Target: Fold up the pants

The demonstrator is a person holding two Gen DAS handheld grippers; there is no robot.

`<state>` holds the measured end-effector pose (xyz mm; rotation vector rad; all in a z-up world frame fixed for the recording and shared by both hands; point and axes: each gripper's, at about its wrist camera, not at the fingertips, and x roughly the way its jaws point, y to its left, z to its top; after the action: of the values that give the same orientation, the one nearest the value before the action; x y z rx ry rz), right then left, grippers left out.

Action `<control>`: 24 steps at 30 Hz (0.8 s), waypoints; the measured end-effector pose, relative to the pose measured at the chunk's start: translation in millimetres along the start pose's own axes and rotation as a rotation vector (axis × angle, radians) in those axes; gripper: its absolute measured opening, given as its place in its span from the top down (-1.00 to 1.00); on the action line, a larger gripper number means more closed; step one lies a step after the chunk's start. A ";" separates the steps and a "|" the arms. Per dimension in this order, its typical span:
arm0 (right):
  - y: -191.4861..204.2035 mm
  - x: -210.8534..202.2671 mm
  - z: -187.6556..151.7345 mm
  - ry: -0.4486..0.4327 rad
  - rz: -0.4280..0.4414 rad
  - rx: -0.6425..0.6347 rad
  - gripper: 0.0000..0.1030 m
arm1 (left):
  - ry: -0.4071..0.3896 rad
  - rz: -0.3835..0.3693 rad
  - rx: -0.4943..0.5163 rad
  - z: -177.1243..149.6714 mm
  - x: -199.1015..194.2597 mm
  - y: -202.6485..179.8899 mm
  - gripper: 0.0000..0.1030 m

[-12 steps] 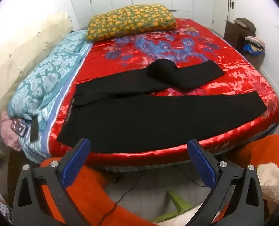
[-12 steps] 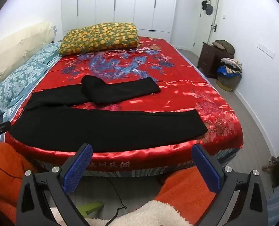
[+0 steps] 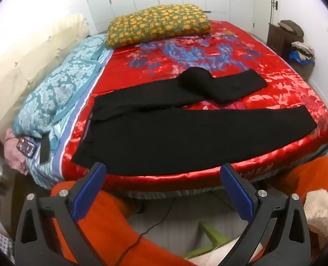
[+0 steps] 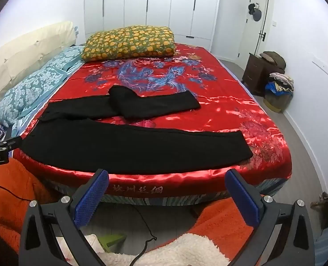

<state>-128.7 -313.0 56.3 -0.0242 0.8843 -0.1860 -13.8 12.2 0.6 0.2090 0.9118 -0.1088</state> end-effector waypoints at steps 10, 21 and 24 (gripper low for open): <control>16.7 -4.4 -1.8 0.002 0.006 -0.037 -1.00 | 0.008 0.010 0.008 -5.3 -3.4 1.3 -0.99; 18.5 -10.7 -7.0 0.007 0.020 -0.057 -1.00 | 0.012 0.002 0.038 -16.1 -11.2 -6.9 -0.99; 18.9 -14.2 -9.2 0.000 0.022 -0.062 -1.00 | 0.010 -0.003 0.040 -17.7 -15.1 -7.5 -0.99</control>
<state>-141.7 -291.5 59.5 -0.0717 0.8901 -0.1379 -38.0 8.9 1.1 0.2454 0.9200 -0.1295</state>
